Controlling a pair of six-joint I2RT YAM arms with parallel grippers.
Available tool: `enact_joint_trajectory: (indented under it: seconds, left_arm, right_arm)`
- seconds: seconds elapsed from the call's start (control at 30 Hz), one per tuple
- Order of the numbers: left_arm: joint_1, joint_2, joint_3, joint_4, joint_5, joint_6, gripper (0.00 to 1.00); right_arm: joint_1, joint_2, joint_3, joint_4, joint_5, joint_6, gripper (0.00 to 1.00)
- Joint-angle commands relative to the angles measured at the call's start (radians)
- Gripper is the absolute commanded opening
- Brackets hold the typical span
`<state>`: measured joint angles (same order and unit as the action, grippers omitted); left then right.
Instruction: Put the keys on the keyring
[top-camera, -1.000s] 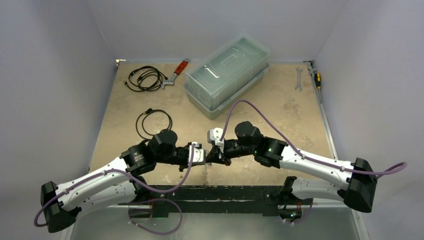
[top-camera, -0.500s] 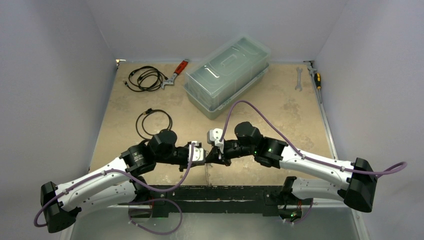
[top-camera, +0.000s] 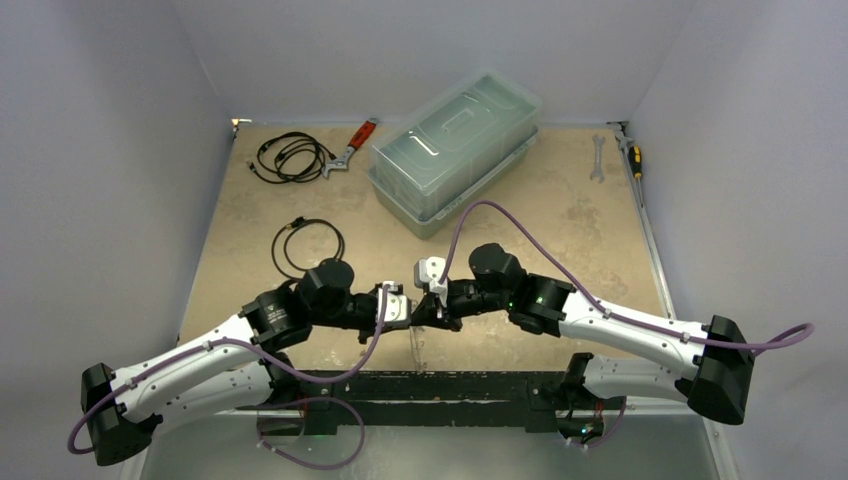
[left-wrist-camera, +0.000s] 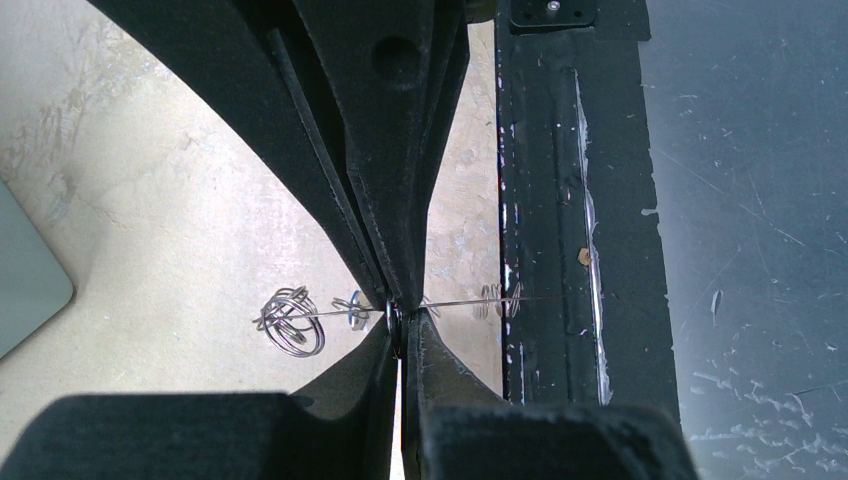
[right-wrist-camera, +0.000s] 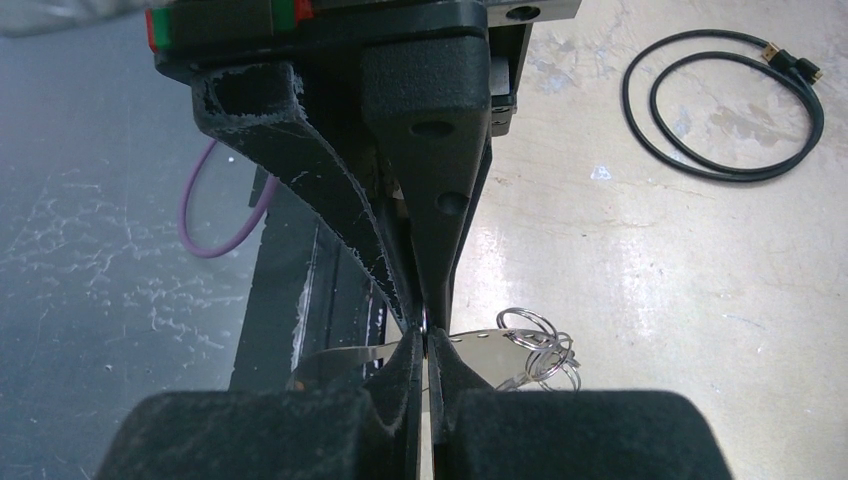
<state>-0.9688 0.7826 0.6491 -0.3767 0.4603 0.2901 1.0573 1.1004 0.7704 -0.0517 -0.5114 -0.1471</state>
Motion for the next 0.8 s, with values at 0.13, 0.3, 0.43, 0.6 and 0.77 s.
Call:
enact_joint_trajectory:
  seconds: [0.13,0.3,0.43,0.6,0.77]
  left_arm:
    - [0.027,-0.064,0.006,0.121,-0.031,-0.052,0.00]
    - [0.035,-0.058,-0.006,0.142,-0.031,-0.078,0.00]
    - [0.044,-0.051,-0.010,0.163,-0.027,-0.103,0.00]
    - [0.059,-0.022,-0.007,0.172,-0.034,-0.145,0.00]
    - [0.078,0.001,0.000,0.183,-0.043,-0.195,0.00]
  right_arm:
    - [0.009,-0.179,-0.054,0.205,0.201,0.066,0.66]
    - [0.009,-0.301,-0.127,0.300,0.422,0.112,0.70]
    - [0.009,-0.385,-0.180,0.380,0.584,0.198,0.73]
    - [0.009,-0.404,-0.158,0.312,0.763,0.297,0.75]
    - [0.009,-0.354,-0.097,0.084,1.041,0.618,0.79]
